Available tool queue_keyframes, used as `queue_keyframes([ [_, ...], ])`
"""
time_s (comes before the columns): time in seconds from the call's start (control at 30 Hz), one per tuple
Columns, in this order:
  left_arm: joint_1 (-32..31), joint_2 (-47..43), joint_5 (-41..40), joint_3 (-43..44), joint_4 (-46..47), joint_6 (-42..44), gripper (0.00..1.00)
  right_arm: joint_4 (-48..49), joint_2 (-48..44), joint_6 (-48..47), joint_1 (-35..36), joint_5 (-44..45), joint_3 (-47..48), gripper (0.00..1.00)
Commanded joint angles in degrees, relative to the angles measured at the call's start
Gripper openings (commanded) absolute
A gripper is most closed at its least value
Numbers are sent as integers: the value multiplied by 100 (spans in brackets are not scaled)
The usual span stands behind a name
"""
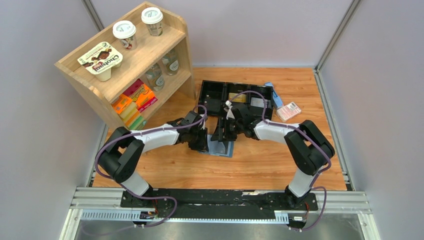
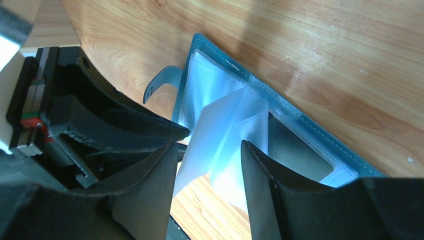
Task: Take the credit cards out of the card holder
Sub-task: Remove the credit card from the card holder.
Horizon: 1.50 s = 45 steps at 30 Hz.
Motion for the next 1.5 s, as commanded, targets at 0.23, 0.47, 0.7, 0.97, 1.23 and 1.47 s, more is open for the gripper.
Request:
queue_keyframes([
  [0.23,-42,-1056,-453,-448,93,-288,36,250,256,234,60,77,246,54],
  [0.47,-42,-2014,-848,-738,111,-429,39,-31,308,84,86,87,430,54],
  [0.7,-42,-2508,-910,-791,172,-455,41,-136,650,49,253,-107,861,54],
  [0.97,-42,-2411,-594,-800,295,-447,41,-250,854,84,333,-204,1108,66],
  [1.23,-42,-1762,-638,-492,181,-245,40,-1023,-7,-750,245,1034,985,64],
  [1.47,-24,-1216,-620,-141,164,10,40,-1577,-298,-1296,122,2019,809,61],
])
